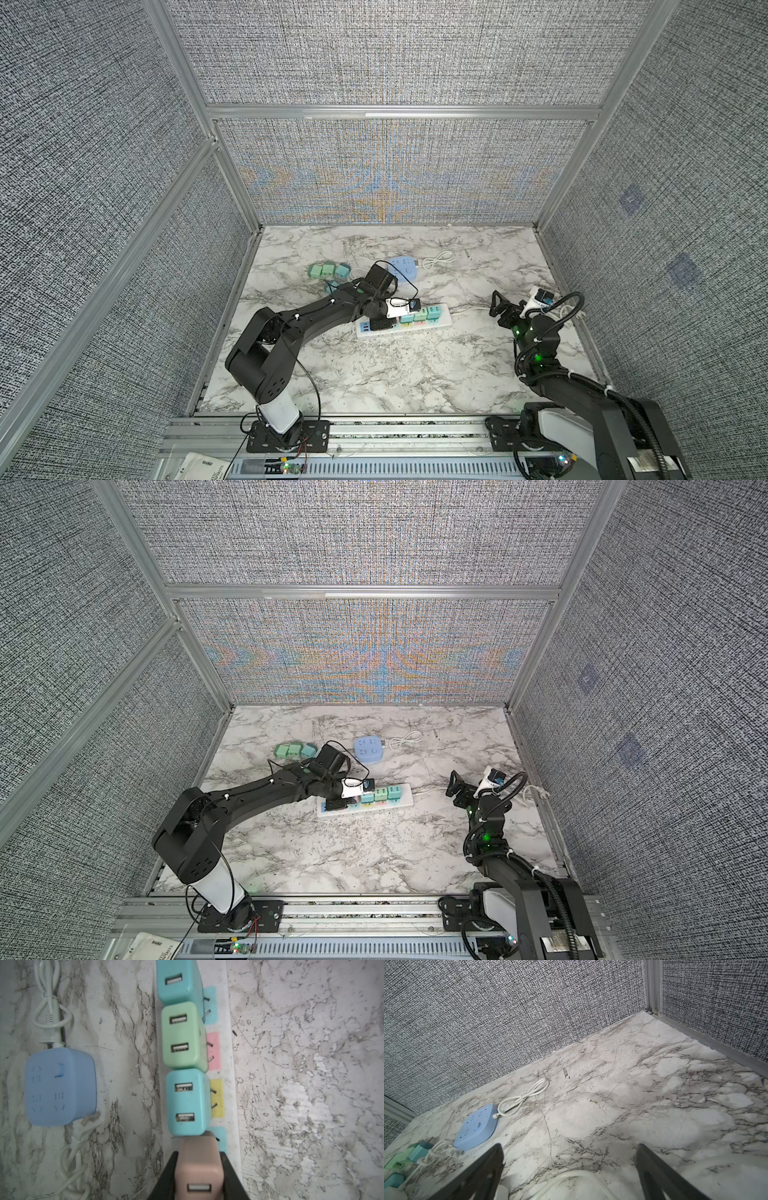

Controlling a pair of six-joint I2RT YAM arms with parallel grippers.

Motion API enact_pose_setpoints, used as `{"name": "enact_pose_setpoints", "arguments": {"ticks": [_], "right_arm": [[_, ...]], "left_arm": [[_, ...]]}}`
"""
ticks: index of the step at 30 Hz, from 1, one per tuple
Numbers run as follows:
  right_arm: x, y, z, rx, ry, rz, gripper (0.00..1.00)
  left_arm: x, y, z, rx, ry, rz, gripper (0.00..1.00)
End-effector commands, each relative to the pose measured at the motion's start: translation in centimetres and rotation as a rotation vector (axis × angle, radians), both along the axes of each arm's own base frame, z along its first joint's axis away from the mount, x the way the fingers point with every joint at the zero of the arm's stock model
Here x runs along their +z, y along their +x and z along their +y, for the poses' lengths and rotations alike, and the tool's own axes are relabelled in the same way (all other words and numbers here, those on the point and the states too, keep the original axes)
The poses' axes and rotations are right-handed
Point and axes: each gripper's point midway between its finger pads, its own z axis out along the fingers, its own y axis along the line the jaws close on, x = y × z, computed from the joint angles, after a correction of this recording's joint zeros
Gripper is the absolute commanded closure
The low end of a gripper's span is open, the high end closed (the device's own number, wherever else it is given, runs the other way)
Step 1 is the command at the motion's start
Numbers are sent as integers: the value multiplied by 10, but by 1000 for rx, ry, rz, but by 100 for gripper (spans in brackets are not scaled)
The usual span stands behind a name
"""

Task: Insert plugs into power strip
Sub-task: Insert the plug into the socket.

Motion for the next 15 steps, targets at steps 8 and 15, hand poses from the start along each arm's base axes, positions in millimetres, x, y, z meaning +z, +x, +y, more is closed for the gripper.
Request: {"name": "enact_pose_setpoints", "arguments": {"ticks": [8, 15], "right_arm": [[9, 3, 0, 0, 11, -33, 1], [9, 3, 0, -2, 12, -32, 1]], "left_arm": [[-17, -8, 14, 58, 93, 93, 100], [-25, -6, 17, 76, 116, 98, 100]]}}
